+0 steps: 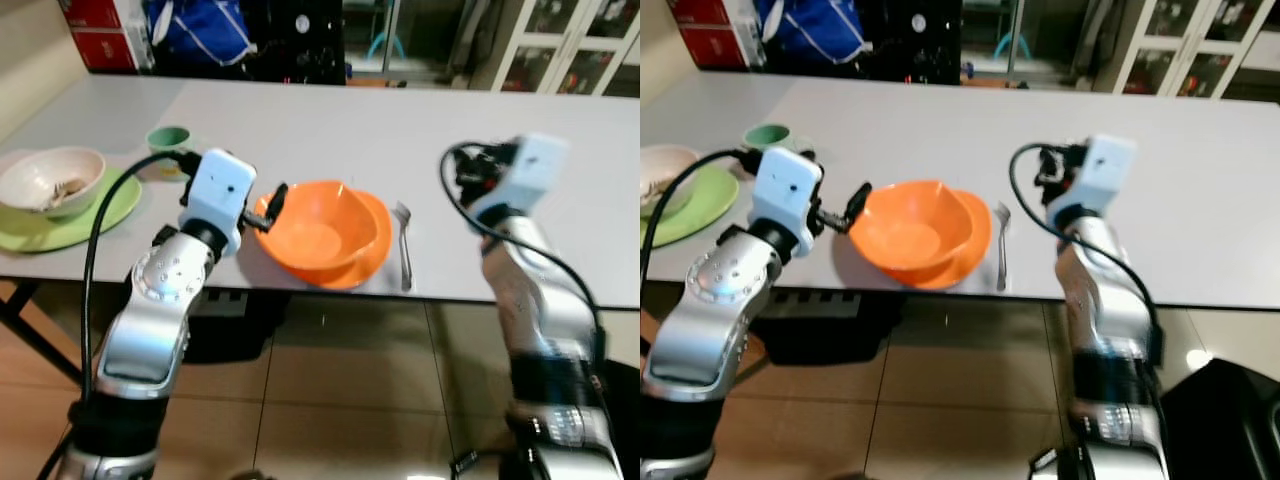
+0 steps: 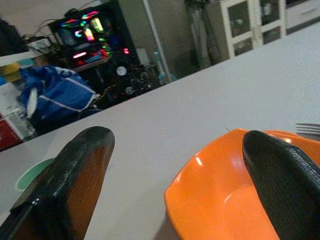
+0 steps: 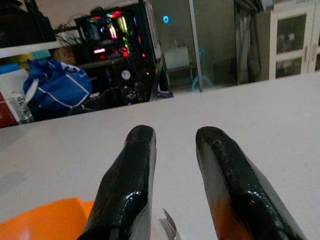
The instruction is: Setting the table
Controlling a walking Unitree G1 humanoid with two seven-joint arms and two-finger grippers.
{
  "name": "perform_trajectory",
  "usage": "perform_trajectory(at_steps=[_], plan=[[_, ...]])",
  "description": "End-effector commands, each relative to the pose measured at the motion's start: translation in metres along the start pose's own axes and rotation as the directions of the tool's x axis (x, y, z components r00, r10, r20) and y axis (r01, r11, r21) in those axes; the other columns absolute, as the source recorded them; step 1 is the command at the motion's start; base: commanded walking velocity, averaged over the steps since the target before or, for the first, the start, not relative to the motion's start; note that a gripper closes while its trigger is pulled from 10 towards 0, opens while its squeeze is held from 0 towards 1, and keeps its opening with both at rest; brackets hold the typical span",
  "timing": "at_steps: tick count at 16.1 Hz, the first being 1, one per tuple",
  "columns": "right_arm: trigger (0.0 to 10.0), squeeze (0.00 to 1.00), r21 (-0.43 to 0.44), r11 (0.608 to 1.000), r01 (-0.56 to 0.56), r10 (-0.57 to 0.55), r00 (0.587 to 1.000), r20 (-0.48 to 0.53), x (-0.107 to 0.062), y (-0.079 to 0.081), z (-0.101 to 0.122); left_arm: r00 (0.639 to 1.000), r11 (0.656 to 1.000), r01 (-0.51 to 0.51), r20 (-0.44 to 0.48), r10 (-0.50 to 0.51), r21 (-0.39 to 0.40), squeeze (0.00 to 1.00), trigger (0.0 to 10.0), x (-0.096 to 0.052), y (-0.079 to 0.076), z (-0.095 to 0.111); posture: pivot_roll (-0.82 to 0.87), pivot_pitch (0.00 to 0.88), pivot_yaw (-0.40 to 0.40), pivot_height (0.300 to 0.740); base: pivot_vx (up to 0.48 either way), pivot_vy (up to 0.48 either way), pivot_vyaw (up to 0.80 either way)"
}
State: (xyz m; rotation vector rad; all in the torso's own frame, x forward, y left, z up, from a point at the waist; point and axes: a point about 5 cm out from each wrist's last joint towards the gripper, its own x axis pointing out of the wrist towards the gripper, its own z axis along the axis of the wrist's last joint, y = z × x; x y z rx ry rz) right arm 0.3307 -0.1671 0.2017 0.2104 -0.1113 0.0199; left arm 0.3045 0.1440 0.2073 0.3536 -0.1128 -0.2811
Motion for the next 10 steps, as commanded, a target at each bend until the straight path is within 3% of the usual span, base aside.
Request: perform_trajectory(at_steps=[1, 3, 6, 10], plan=[[10.0, 0.0, 0.01, 1.0, -0.007, 0.007, 1.0, -0.004, -0.008, 0.005, 0.001, 0.999, 1.0, -0.03, -0.02, 0.03, 0.003, 0.0, 10.0, -0.001, -0.002, -0.003, 0.0, 0.0, -0.01, 0.74, 0.0, 0.0, 0.0], [10.0, 0.0, -0.009, 1.0, 0.005, -0.005, 0.999, -0.049, -0.024, 0.004, -0.015, 0.996, 0.997, -0.08, -0.051, 0.079, -0.013, 0.0, 10.0, 0.0, -0.008, -0.011, -0.01, 0.0, -0.006, 0.74, 0.0, 0.124, 0.0], [10.0, 0.0, 0.016, 1.0, 0.025, -0.024, 0.996, -0.082, -0.036, 0.003, -0.02, 0.992, 0.994, -0.105, -0.073, 0.105, -0.004, 0.0, 10.0, 0.003, -0.008, -0.014, -0.01, 0.0, 0.001, 0.74, 0.0, 0.327, 0.0], [10.0, 0.0, 0.058, 0.997, 0.043, -0.036, 0.993, -0.113, -0.043, 0.006, -0.026, 0.992, 0.994, -0.105, -0.065, 0.106, 0.02, 0.0, 10.0, 0.004, -0.007, -0.011, 0.01, 0.0, -0.004, 0.74, 0.0, 0.383, 0.0]])
